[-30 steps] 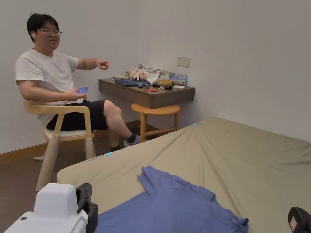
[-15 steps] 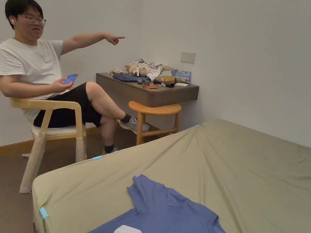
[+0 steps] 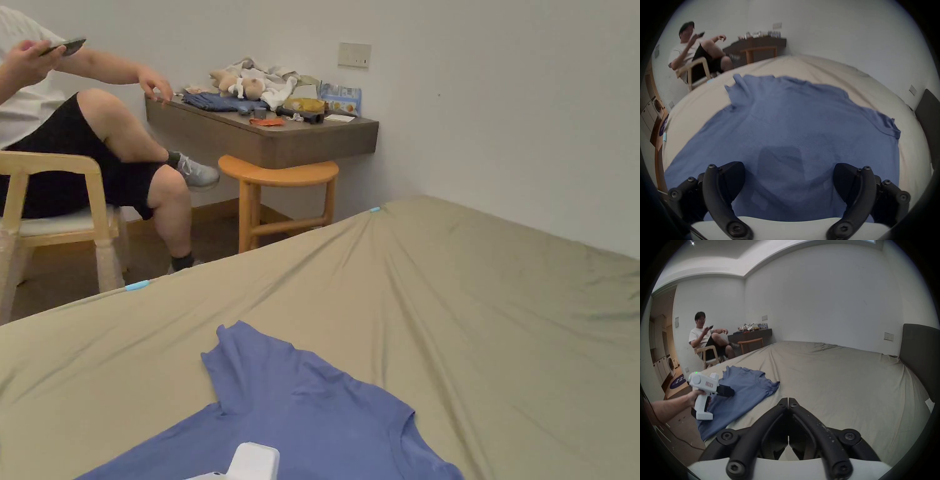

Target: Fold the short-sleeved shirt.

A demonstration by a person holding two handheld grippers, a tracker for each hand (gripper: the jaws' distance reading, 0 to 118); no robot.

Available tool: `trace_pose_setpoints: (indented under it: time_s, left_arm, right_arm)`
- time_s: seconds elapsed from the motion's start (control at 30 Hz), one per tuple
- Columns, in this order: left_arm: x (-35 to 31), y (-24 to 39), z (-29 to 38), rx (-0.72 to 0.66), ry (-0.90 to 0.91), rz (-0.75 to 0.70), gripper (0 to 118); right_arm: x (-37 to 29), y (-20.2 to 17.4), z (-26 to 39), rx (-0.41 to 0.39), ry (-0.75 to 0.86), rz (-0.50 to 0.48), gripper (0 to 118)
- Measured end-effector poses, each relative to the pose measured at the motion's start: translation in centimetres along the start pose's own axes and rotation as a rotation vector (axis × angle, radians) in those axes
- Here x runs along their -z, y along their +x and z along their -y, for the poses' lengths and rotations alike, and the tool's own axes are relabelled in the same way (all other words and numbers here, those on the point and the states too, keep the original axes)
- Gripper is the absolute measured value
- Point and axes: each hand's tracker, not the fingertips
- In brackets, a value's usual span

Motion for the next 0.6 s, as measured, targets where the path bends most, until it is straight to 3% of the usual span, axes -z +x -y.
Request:
trace_pose_setpoints:
  time_s: [0.13,0.2,0.23,0.27,0.3,0.4,0.53,0.6]
  left_arm:
    - [-0.1,0.3,-1.0,-0.015,-0.047,-0.019,107]
    - [-1.5,0.8,-1.0,-0.028,-0.030,-0.005,79]
    - [-2.1,1.2,-0.9,-0.025,-0.014,0.000,57]
    - [-3.0,2.0,-1.0,-0.014,0.001,-0.021,24]
    - [-3.3,2.3,-1.0,-0.007,0.001,-0.031,6]
    - [-3.3,2.4,-1.1,-0.025,-0.009,-0.034,5]
    - [-5.7,1.1,-1.7,-0.254,0.035,0.041,5]
    - [-7.7,1.0,-2.0,-0.302,0.081,0.085,5]
  right_arm:
    - [0.2,-0.6,0.7,-0.005,-0.030,-0.006,2]
    - [0.0,-0.6,1.1,0.027,-0.040,-0.024,2]
    - [0.0,-0.6,1.1,0.040,-0.044,-0.032,2]
    - [-0.2,-0.6,1.3,0.052,-0.046,-0.035,2]
    - [-0.3,-0.5,1.4,0.062,-0.046,-0.037,2]
    - [-1.1,-0.1,1.5,0.084,-0.050,-0.025,2]
    - [-2.6,1.1,1.5,0.088,-0.047,0.016,2]
    - [-3.4,1.9,1.5,0.103,-0.043,0.040,2]
